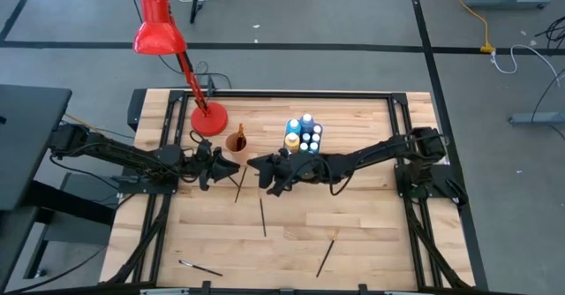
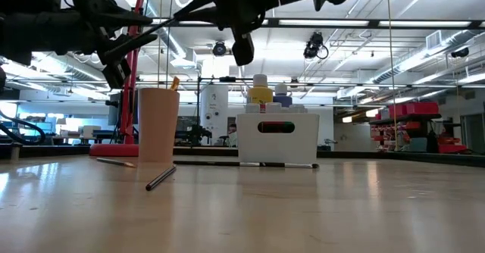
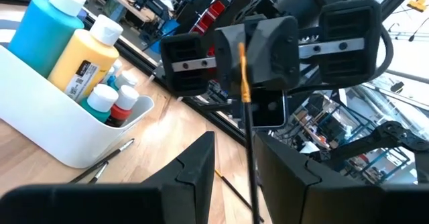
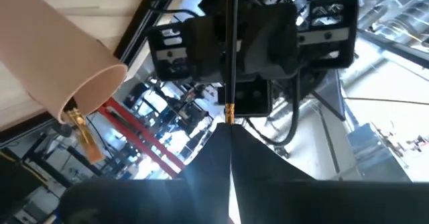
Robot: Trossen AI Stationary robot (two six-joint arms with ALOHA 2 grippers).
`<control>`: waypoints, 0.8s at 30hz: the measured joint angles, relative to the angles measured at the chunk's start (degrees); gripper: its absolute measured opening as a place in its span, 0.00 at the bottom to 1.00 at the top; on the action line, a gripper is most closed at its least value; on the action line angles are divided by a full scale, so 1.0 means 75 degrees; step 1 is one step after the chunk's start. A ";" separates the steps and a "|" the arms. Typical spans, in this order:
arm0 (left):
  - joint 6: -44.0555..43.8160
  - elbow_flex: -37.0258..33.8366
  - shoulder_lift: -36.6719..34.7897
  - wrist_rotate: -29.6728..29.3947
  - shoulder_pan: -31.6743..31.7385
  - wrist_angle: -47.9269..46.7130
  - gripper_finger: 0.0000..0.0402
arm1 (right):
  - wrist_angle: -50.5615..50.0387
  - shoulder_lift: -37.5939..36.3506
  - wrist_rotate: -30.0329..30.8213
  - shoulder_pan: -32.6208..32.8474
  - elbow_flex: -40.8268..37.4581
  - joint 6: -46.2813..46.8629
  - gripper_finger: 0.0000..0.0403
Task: Pick & Place Paint Supplies
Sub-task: Put the yellow paint brush into the orange cup
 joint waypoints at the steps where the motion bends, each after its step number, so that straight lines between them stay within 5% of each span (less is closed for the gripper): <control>1: 0.0002 0.0000 0.0003 -0.0022 0.0000 -0.0003 0.29 | 0.0019 0.0000 -0.0004 -0.0045 0.0000 -0.0014 0.00; 10: -0.0132 0.0059 0.0059 -0.0179 0.0000 -0.0135 0.28 | 0.0149 0.0000 0.0249 -0.0337 0.0000 -0.0021 0.00; 24: 0.0783 0.1384 0.1379 0.0011 0.0000 -0.0928 0.15 | 0.0408 -0.0003 0.1122 -0.0375 0.0000 0.0275 0.00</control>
